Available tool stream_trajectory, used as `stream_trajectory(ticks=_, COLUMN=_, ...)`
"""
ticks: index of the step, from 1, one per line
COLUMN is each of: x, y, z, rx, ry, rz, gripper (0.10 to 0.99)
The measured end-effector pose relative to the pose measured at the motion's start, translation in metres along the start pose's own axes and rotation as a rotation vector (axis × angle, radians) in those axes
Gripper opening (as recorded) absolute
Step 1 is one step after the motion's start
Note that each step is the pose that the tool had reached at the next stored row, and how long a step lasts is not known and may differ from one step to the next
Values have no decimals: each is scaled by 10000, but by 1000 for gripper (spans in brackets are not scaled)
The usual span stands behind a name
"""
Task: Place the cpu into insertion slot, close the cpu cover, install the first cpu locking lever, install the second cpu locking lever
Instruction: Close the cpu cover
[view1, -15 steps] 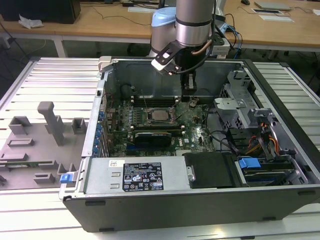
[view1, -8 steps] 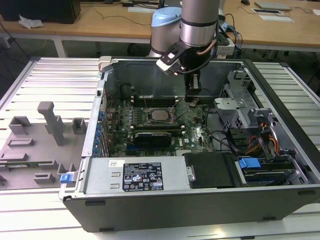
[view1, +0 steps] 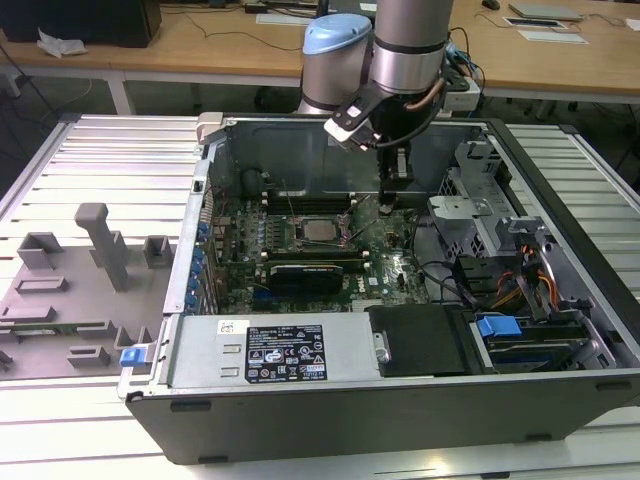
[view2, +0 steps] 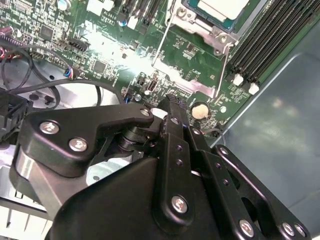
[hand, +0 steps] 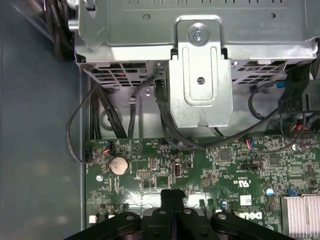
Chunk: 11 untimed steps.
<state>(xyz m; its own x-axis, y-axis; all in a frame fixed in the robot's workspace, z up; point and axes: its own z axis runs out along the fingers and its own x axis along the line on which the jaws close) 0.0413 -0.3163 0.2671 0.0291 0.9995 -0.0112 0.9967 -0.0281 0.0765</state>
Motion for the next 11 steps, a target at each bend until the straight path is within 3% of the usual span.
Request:
stream_trajectory(ticks=5, x=1, y=16, z=38, rx=7, ry=0, rz=1, gripper=106)
stream_trajectory(ticks=11, x=2, y=6, z=175, rx=32, ry=-1, rz=1, gripper=106)
